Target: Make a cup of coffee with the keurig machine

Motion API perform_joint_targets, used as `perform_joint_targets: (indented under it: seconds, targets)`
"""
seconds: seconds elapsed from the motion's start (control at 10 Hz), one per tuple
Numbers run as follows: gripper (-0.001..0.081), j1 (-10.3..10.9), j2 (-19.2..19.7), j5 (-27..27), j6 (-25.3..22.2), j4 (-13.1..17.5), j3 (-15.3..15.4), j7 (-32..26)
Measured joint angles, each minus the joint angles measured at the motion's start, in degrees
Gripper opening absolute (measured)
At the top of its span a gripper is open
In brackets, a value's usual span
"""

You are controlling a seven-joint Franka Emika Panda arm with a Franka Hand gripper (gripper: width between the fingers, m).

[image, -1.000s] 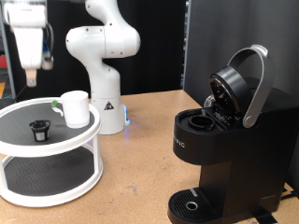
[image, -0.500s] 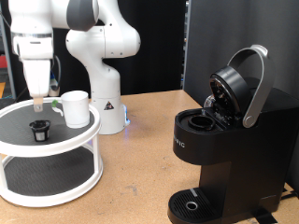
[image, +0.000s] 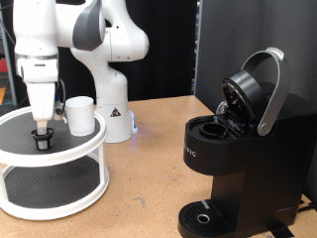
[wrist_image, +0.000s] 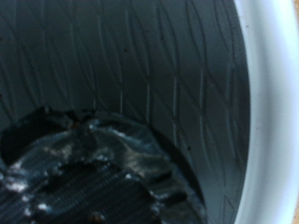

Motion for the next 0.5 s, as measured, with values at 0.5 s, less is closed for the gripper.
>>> perform_joint_targets:
  seconds: [0.5]
  targets:
    - [0.0807, 0.0, 3.0, 0.0, 3.5, -0.6, -0.5, 0.0]
